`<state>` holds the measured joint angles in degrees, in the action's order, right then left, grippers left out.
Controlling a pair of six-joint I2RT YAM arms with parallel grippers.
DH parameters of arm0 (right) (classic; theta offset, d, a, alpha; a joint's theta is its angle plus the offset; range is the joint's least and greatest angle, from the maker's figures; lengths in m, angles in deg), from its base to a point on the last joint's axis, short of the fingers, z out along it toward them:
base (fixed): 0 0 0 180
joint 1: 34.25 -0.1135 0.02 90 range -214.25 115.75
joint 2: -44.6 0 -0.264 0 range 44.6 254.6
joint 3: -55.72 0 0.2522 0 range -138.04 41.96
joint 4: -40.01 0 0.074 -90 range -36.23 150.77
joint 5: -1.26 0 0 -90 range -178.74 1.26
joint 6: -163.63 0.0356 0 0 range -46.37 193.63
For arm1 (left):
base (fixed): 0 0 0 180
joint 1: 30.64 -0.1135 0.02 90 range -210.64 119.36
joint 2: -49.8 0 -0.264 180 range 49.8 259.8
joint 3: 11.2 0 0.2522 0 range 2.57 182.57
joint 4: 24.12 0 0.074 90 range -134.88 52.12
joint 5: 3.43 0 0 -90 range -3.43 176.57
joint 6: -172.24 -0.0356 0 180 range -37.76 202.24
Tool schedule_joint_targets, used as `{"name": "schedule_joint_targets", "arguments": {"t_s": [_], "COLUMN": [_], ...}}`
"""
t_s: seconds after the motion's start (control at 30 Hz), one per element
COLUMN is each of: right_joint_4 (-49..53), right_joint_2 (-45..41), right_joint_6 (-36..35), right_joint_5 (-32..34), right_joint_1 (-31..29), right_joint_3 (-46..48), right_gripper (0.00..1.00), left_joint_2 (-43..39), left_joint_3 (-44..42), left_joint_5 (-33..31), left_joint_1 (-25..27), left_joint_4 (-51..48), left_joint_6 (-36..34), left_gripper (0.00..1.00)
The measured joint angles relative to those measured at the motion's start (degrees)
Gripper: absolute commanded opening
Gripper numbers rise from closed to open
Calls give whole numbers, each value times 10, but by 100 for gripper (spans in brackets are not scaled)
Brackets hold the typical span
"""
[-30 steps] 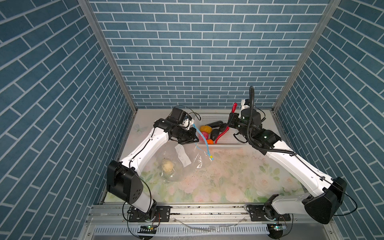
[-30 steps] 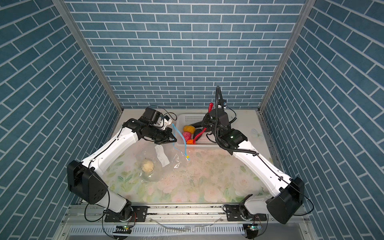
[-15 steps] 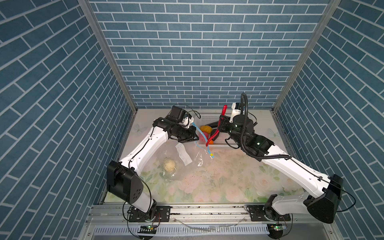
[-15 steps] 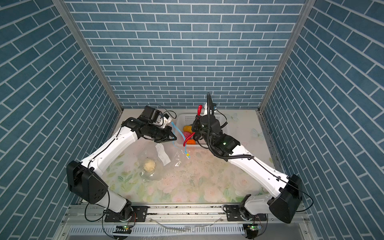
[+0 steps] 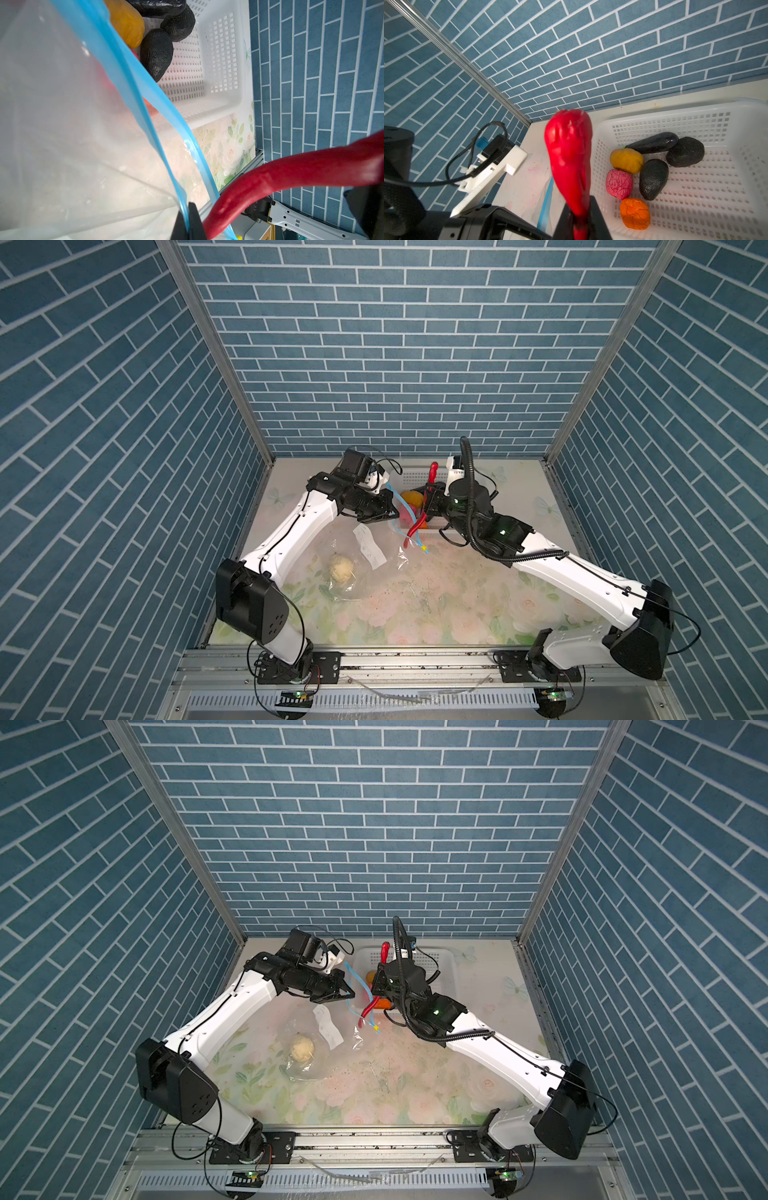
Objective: Place the food in the zip-top bag and seal the zipper
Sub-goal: 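Carry the pepper over the bag mouth and release it inside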
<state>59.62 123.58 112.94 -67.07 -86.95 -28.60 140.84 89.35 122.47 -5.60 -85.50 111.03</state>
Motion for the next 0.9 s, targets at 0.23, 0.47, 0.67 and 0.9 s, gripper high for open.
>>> {"name": "schedule_joint_targets", "arguments": {"t_s": [0.23, 0.47, 0.67, 0.9], "right_joint_4": [-1, -16, -22, -25], "right_joint_2": [27, 31, 32, 32], "right_joint_6": [5, 8, 10, 14], "right_joint_5": [-2, -2, -5, -5], "right_joint_1": [-9, -16, -23, -27], "right_joint_3": [3, 10, 18, 33], "right_gripper": [17, 21, 25, 28], "left_joint_2": [1, 1, 5, 7], "left_joint_3": [0, 2, 4, 4], "left_joint_5": [3, 3, 4, 5], "left_joint_1": [0, 0, -1, -3], "left_joint_4": [3, 4, 5, 9], "left_joint_6": [2, 2, 2, 2], "left_gripper": [0, 0, 0, 0]}}
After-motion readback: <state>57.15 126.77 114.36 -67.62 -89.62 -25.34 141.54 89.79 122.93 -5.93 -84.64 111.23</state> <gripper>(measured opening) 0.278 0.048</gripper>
